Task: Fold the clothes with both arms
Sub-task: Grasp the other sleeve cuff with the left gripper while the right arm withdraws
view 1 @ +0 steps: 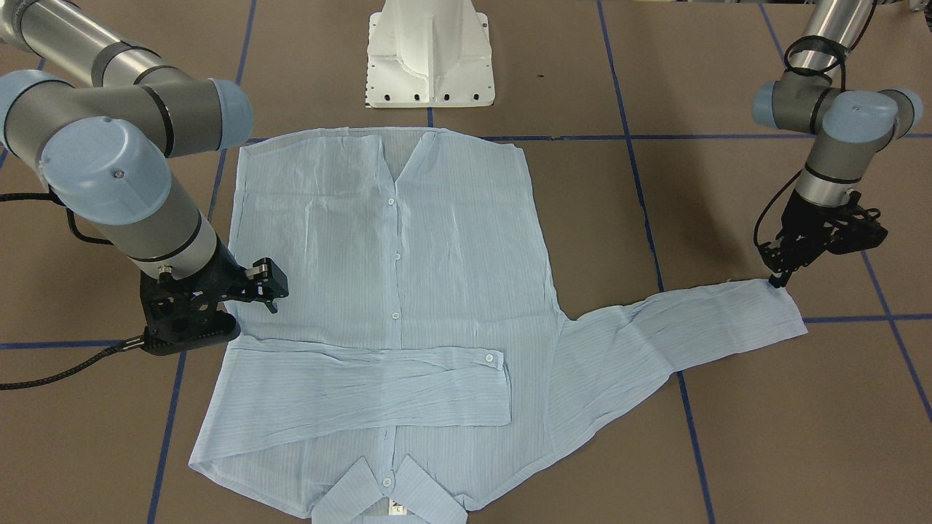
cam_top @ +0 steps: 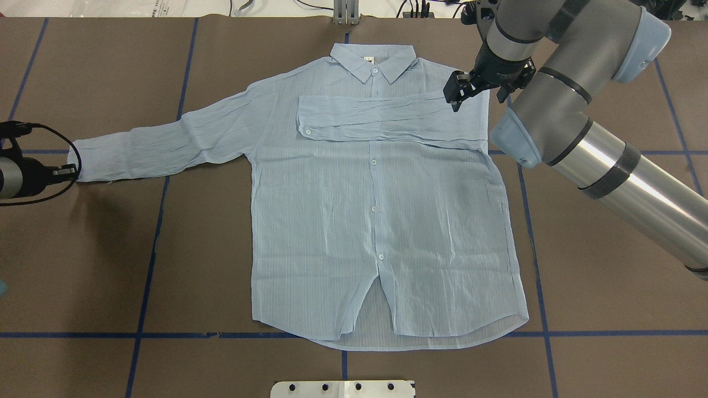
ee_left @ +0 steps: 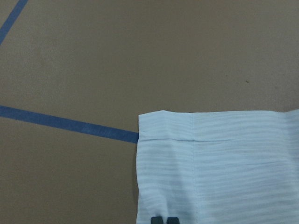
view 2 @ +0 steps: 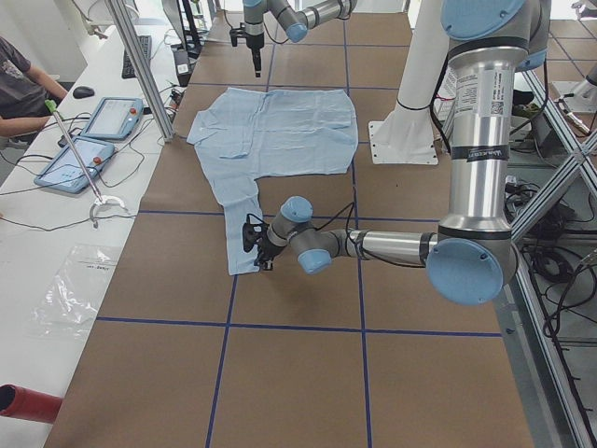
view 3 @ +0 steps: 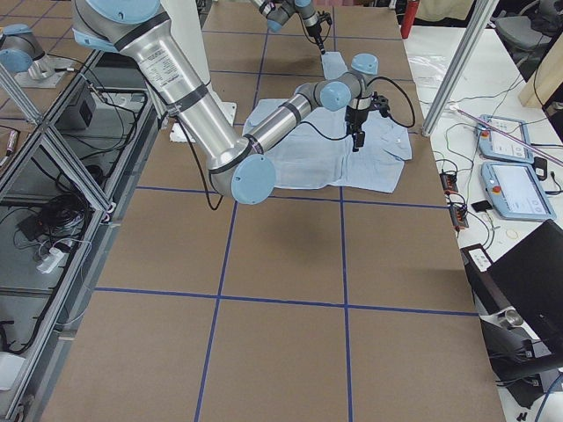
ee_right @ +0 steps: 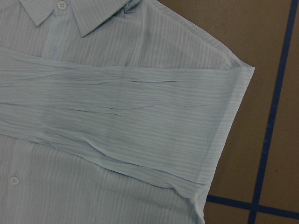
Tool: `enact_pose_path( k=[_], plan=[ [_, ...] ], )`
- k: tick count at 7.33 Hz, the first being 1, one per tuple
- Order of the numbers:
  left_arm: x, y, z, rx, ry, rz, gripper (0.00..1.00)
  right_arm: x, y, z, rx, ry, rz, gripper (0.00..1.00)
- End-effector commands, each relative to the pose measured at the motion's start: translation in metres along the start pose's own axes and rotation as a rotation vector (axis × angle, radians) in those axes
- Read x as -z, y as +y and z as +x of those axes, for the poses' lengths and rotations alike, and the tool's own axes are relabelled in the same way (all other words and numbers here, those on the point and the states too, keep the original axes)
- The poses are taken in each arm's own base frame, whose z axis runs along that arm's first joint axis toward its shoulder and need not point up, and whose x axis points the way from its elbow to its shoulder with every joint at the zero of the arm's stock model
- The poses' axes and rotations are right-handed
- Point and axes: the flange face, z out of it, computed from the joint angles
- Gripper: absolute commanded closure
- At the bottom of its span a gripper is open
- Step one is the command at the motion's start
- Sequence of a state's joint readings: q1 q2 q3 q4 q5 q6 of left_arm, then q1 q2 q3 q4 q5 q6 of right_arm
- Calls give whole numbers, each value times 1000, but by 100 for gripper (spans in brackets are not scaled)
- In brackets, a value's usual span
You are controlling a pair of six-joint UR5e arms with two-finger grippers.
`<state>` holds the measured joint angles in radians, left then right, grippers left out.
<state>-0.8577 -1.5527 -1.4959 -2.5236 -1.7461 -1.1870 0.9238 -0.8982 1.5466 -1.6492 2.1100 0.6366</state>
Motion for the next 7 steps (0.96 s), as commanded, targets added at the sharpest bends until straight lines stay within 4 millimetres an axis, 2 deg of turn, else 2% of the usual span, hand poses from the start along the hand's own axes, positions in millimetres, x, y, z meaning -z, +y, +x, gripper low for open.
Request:
enact_pose_path(
  k=[1, 2, 3, 5, 7],
  plan=[
    [20, -8, 28, -8, 15, 1, 100, 1, 8, 15, -9, 1, 2, 0],
    [45, -20, 70, -4, 4, -7, 100, 1, 23, 36, -18, 9, 0, 0],
    [66, -41, 132, -2, 3, -9, 100, -3, 37, 64, 10, 24, -8, 0],
    [88, -81, 253, 5, -24, -49, 100, -19, 65, 124, 53, 60, -43, 0],
    [122, -86, 335, 8, 69, -186, 100, -25, 94, 181, 95, 86, -69, 0]
  ],
)
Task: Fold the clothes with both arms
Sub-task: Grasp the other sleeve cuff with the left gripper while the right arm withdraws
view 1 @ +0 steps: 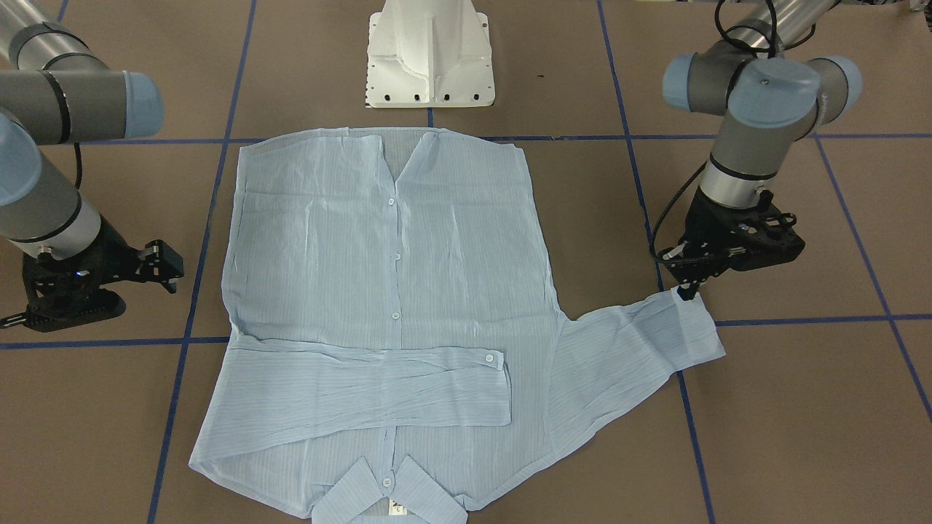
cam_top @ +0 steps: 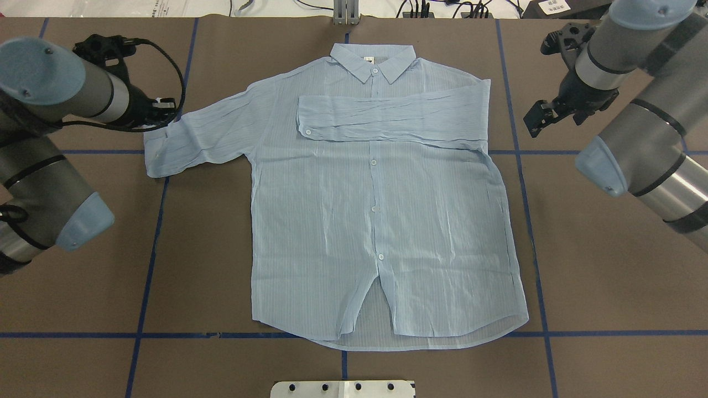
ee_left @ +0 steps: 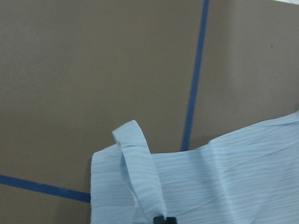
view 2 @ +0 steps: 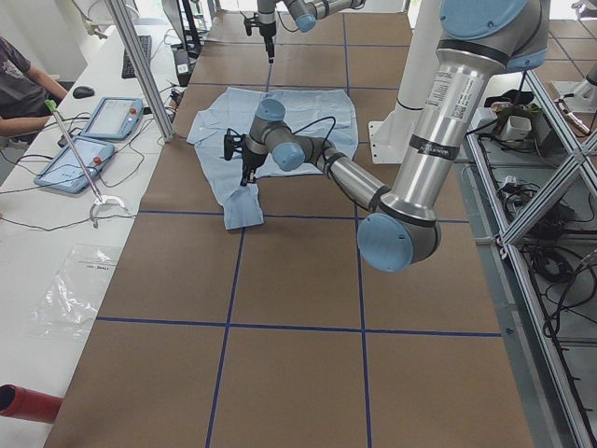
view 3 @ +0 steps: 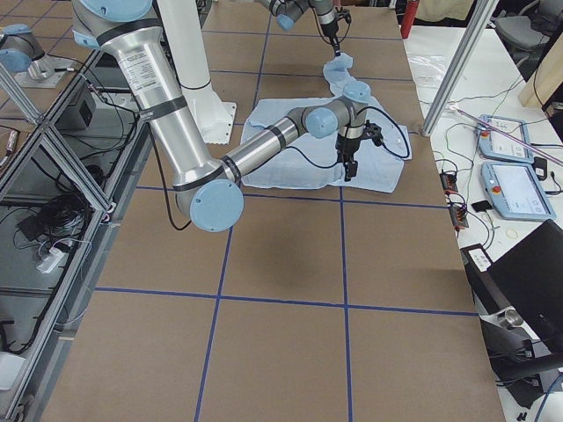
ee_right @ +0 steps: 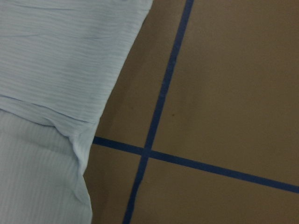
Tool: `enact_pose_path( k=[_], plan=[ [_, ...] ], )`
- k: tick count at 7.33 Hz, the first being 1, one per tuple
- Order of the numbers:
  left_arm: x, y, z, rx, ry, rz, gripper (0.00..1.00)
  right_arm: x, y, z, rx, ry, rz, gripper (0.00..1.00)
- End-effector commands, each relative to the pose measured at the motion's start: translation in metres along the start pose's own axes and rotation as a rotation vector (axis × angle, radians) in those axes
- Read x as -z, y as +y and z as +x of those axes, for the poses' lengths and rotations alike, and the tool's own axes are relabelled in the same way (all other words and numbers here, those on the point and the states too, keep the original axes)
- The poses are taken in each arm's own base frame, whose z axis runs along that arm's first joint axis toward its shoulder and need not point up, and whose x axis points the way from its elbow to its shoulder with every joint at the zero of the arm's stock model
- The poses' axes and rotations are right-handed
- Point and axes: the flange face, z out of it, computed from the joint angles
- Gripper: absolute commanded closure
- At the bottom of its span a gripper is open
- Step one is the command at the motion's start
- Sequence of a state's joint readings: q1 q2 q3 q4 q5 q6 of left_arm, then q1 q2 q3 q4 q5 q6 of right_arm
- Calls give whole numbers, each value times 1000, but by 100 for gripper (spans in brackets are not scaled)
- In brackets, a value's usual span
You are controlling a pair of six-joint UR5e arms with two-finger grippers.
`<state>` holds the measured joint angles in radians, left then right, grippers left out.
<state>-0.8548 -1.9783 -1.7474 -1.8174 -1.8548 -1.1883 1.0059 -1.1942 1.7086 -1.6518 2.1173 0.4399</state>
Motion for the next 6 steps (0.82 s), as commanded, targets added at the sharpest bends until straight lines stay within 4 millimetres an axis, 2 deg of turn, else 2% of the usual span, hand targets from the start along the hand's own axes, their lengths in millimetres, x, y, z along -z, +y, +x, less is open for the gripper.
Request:
enact_pose_path(
  k=[1, 3, 4, 6],
  plan=[
    [37, -4, 84, 23, 81, -85, 100, -11, 34, 59, 39, 28, -28, 0],
    [53, -24, 151, 220, 137, -83, 100, -23, 58, 87, 94, 48, -60, 0],
    [60, -33, 180, 415, 191, -87, 100, -23, 60, 93, 100, 52, -61, 0],
    [56, -51, 221, 732, 312, -119, 100, -27, 64, 98, 95, 58, -71, 0]
  ],
)
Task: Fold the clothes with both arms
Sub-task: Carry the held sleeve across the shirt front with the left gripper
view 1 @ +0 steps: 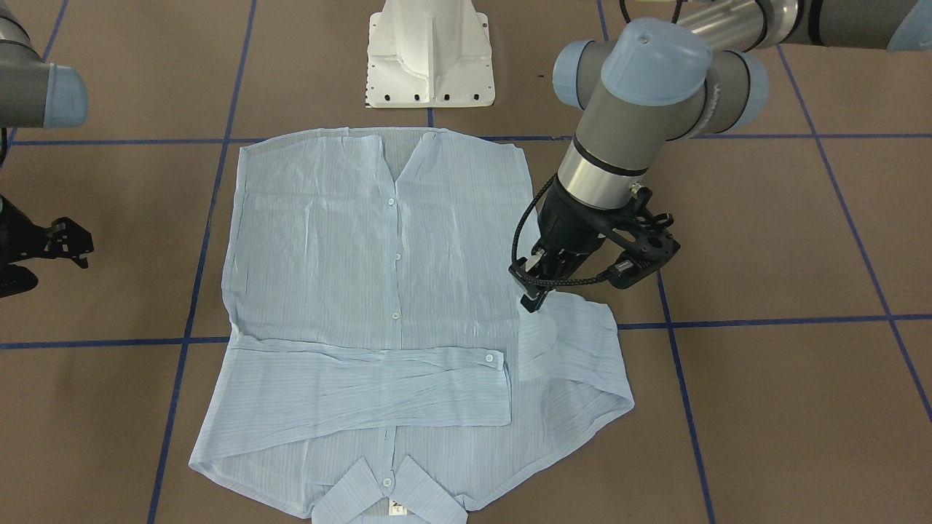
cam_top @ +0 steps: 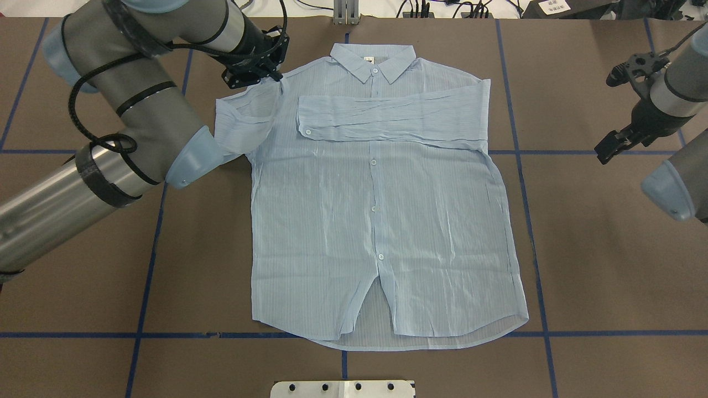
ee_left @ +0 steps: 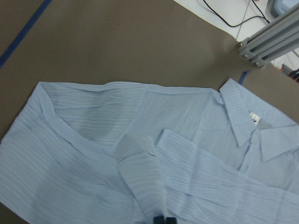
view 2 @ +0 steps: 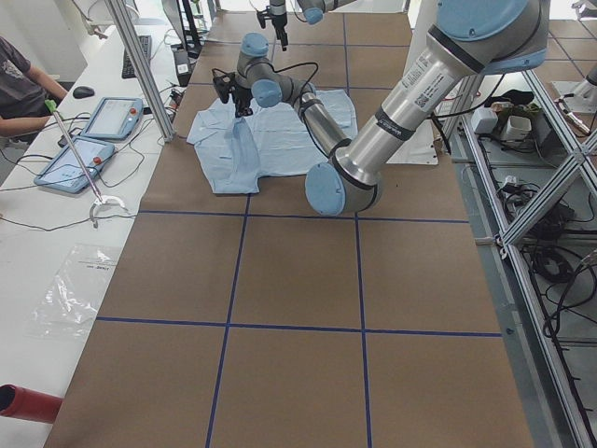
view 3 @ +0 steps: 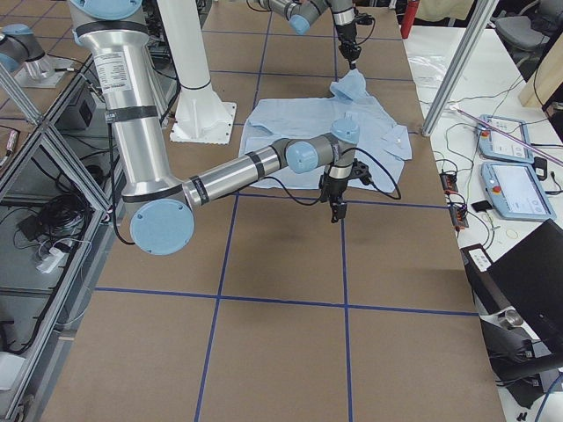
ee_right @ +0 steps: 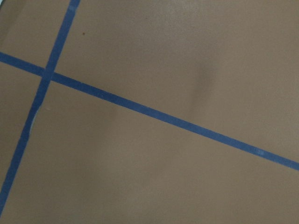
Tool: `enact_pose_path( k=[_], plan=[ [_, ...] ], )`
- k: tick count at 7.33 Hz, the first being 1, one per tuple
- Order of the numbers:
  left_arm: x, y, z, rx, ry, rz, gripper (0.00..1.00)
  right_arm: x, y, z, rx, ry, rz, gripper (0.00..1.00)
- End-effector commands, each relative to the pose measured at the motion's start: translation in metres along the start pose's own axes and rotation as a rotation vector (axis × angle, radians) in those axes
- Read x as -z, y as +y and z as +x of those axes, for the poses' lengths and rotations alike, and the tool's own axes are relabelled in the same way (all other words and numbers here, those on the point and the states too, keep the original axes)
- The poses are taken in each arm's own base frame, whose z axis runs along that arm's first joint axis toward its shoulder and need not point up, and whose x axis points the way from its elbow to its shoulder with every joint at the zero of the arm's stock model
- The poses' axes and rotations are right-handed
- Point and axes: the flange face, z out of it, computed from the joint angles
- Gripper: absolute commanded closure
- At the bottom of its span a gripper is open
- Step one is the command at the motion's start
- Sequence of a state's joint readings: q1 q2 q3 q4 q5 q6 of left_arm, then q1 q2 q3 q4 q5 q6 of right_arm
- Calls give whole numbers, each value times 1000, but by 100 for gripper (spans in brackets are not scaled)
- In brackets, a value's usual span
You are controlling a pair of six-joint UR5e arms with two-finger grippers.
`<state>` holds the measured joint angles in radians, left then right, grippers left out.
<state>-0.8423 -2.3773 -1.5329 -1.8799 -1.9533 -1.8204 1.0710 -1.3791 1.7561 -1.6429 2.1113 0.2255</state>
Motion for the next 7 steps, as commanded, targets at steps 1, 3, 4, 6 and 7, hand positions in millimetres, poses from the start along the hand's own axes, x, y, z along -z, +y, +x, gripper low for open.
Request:
enact_pose_path(
  k=[1, 3, 4, 6, 7],
  plan=[
    [-6, 8, 42, 255, 91, -17, 100, -2, 4, 4, -2, 4, -5, 0],
    [3, 15, 67, 327, 136, -3, 100, -4, 6, 5, -2, 3, -8, 0],
    [6, 24, 75, 336, 152, -18, 100, -4, 7, 6, -4, 5, -8, 0],
    [-17, 49, 69, 328, 147, 9, 100, -7, 9, 7, -6, 6, -14, 0],
    [-34, 62, 62, 313, 129, 20, 100, -9, 9, 9, -4, 4, -6, 0]
  ],
)
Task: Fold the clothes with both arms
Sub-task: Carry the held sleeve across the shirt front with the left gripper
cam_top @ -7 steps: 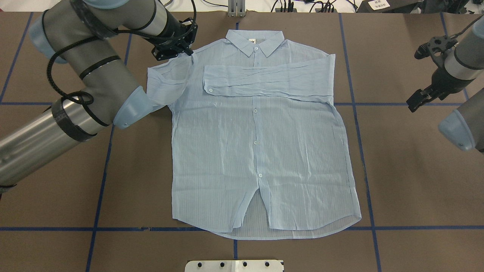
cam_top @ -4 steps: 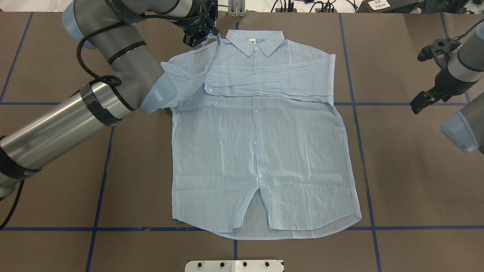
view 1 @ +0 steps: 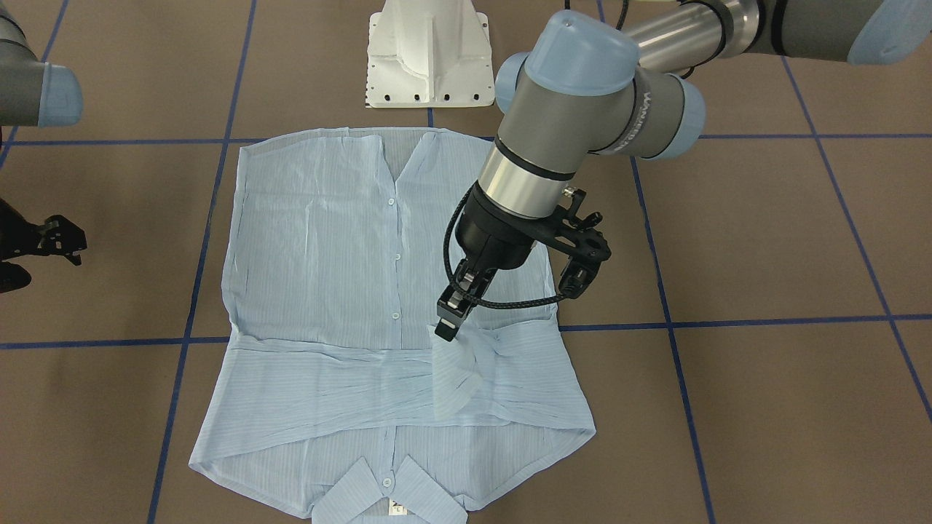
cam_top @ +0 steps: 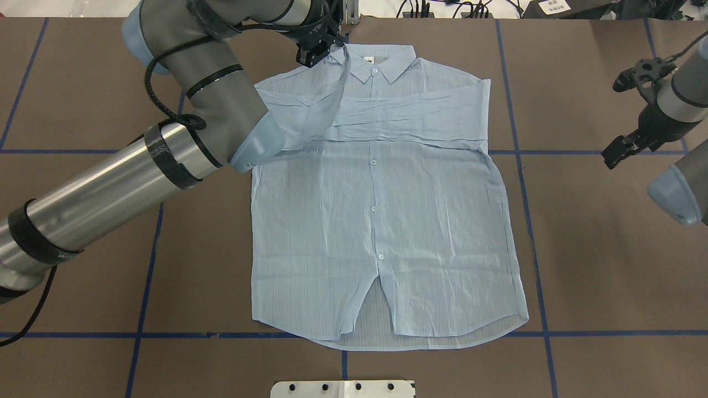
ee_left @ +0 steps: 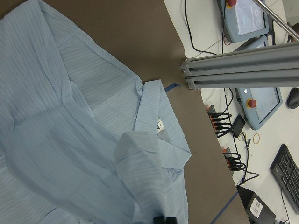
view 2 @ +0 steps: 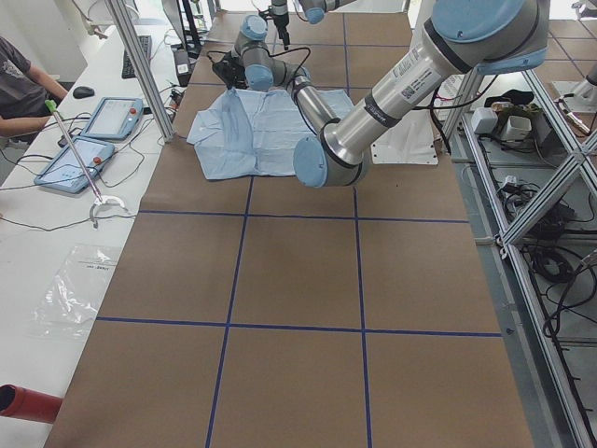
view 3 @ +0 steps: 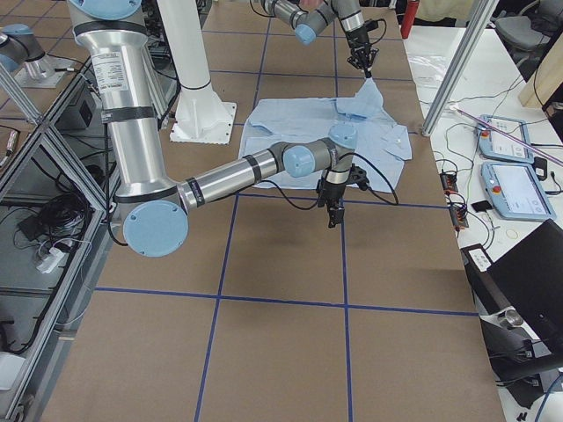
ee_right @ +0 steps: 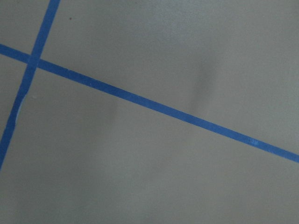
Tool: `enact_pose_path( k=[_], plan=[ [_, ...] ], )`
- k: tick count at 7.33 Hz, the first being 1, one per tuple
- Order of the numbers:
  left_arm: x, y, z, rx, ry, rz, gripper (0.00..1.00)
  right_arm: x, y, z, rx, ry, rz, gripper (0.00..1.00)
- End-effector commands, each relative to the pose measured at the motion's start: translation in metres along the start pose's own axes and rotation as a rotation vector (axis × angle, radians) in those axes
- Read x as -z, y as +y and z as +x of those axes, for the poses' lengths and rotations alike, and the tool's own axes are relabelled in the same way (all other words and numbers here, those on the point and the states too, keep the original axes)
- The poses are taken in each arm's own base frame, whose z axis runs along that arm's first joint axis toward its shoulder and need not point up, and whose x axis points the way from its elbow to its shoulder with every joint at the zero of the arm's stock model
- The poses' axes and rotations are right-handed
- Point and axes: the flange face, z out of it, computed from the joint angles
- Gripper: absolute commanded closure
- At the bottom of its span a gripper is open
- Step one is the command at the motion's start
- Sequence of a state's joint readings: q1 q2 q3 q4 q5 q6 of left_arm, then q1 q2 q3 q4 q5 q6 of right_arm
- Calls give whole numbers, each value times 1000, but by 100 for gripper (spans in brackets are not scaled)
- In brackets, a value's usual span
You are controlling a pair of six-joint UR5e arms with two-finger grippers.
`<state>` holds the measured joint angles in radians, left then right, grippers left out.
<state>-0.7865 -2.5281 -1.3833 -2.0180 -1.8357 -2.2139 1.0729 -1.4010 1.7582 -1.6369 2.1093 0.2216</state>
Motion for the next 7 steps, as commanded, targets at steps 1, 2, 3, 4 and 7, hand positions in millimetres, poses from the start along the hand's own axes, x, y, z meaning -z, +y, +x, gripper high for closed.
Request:
enact_pose_path(
  k=[1, 2, 3, 4, 7],
  plan=[
    [-31, 24, -27, -22, -23, 26, 100, -10, 7, 7, 2, -1, 9, 0],
    [-53, 42, -45, -37, -27, 56, 100, -12, 9, 9, 3, -2, 16, 0],
    [-84, 63, -60, -57, 0, 62, 100, -13, 10, 10, 1, -2, 14, 0],
    [-117, 86, -64, -69, 1, 53, 100, -14, 10, 10, -2, -2, 12, 0],
    [-157, 125, -94, -206, 7, 14, 100, -17, 10, 12, -6, 0, 6, 0]
  ],
)
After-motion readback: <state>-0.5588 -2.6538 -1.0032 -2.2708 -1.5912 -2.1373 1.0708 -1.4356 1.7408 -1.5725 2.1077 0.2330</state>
